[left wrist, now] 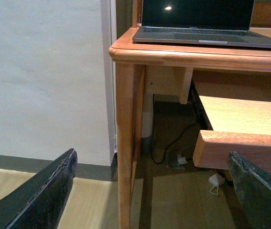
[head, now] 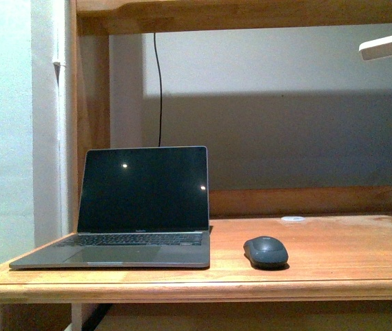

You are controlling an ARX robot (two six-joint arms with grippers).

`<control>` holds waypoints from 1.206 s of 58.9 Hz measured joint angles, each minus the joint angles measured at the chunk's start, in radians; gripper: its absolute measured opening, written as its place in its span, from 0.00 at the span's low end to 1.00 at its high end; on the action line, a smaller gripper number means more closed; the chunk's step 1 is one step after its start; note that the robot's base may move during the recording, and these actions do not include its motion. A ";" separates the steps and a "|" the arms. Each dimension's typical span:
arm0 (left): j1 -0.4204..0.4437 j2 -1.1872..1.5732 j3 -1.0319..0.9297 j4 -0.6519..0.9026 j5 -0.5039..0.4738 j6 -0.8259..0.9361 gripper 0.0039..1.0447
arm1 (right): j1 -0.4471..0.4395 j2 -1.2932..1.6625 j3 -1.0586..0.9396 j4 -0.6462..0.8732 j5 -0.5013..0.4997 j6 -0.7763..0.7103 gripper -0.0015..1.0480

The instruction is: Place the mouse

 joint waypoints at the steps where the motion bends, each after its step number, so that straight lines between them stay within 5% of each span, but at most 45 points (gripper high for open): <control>1: 0.000 0.000 0.000 0.000 0.000 0.000 0.93 | 0.006 0.008 0.001 0.006 0.006 0.001 0.93; 27: 0.000 0.000 0.000 0.000 0.000 0.000 0.93 | 0.174 0.320 0.194 0.162 0.215 0.073 0.93; 71: 0.000 0.000 0.000 0.000 0.000 0.000 0.93 | 0.321 0.740 0.694 0.138 0.485 0.163 0.93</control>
